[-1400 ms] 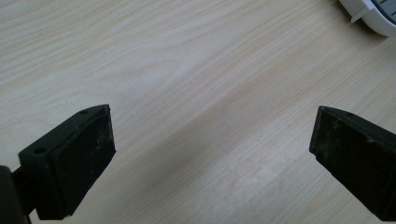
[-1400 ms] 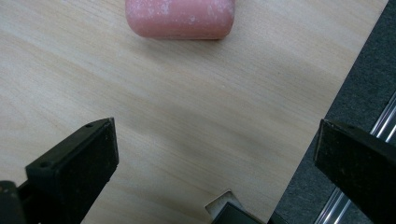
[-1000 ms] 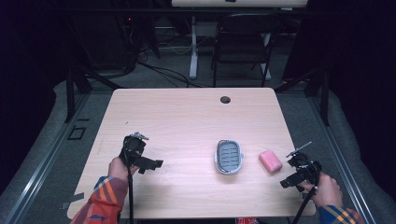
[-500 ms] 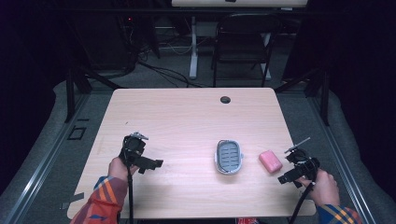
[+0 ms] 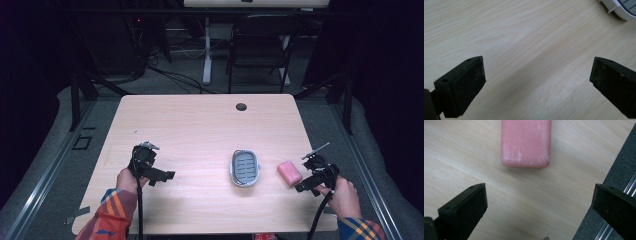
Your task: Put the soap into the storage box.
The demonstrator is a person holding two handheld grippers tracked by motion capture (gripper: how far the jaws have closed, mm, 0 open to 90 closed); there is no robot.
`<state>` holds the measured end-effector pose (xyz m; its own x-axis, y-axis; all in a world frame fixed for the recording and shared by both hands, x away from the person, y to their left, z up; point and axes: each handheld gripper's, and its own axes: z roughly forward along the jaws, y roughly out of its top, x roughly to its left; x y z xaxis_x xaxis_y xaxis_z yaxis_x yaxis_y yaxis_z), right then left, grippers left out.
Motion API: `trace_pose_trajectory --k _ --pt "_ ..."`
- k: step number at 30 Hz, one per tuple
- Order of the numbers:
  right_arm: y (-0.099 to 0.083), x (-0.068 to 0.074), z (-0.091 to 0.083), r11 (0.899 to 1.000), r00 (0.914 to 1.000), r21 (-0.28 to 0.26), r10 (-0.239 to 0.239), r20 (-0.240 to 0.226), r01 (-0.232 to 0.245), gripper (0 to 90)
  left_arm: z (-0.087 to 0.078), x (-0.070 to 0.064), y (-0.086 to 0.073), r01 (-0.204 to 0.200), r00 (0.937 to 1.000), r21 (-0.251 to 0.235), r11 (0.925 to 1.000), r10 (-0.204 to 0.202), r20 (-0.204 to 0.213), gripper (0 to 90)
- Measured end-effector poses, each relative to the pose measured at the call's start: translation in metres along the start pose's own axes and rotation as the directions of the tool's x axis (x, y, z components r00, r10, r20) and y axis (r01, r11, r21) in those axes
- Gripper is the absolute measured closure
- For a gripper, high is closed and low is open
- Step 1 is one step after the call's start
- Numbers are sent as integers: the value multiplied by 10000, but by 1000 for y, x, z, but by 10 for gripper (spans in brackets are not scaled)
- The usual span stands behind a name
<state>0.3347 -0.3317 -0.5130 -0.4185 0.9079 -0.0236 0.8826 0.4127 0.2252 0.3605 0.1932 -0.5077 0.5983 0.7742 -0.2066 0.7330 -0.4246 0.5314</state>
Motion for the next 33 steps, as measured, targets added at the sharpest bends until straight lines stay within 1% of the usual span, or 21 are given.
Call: trace_pose_trajectory --k 3,5,6,7,8,9,10,11,12,13,14,15,17,19,21,23,24,29,31,32,33 --pt "2 1 1 10000 10000 -65 -12 -29 12 0 0 0 0 8 10000 -11 10000 -8 -2 1" --pt "5 1 1 10000 9999 12 -94 62 94 0 0 0 0 -20 10000 10 10000 20 -12 1" --pt "7 3 3 9998 10000 -181 -15 76 16 0 0 0 0 -30 10000 13 10000 30 2 1" --pt "10 3 2 9999 9999 -16 -148 69 148 0 0 0 0 -33 10000 19 10000 33 6 1" --pt "11 3 3 9999 9999 -105 -117 100 118 0 0 0 0 -48 10000 13 10000 48 8 1" --pt "12 3 3 9998 9998 -23 -189 38 190 0 0 0 0 -48 10000 13 10000 48 8 1" --pt "14 4 3 9999 9999 -72 -150 52 150 0 0 0 0 -43 10000 13 10000 43 5 1" --pt "14 5 5 9996 10000 -295 21 -13 -21 0 0 0 0 -41 10000 11 10000 41 10 1" --pt "14 5 5 9996 10000 -295 21 -13 -21 0 0 0 0 -41 10000 11 10000 41 10 1" --pt "16 4 4 9998 9999 -108 -156 65 157 0 1 0 0 -37 10000 13 10000 37 7 1" --pt "18 5 5 9999 9999 -102 -135 -9 135 0 1 0 0 -51 10000 15 10000 51 9 0" --pt "19 5 6 9998 9998 -61 -194 94 194 0 1 0 0 -52 10000 14 10000 52 10 1" --pt "22 5 7 9996 9996 17 -273 7 273 0 1 0 0 -52 10000 15 10000 52 12 1" --pt "23 6 7 9997 9998 -70 -221 27 221 0 1 0 0 -55 10000 11 10000 55 12 1" --pt "26 6 8 9997 9997 -205 -136 -187 133 0 1 0 0 -69 10000 22 10000 69 17 1" --pt "29 6 7 9997 9999 -230 -119 -119 116 0 1 0 0 -65 10000 15 10000 65 16 1" --pt "31 7 7 9995 9998 -291 -77 -203 72 0 1 0 0 -57 10000 18 10000 57 20 1" --pt "38 10 10 9999 9999 -83 -98 -64 97 0 1 0 0 -51 10000 34 10000 51 31 1" --pt "39 10 12 9999 10000 -155 -38 -76 37 0 1 0 0 -53 10000 36 10000 53 36 1" --pt "41 10 11 9998 9998 66 -181 -70 181 0 1 0 0 -56 10000 37 10000 56 34 1" --pt "44 12 13 9999 9999 98 -103 40 102 0 1 0 0 -65 10000 40 10000 65 36 1"
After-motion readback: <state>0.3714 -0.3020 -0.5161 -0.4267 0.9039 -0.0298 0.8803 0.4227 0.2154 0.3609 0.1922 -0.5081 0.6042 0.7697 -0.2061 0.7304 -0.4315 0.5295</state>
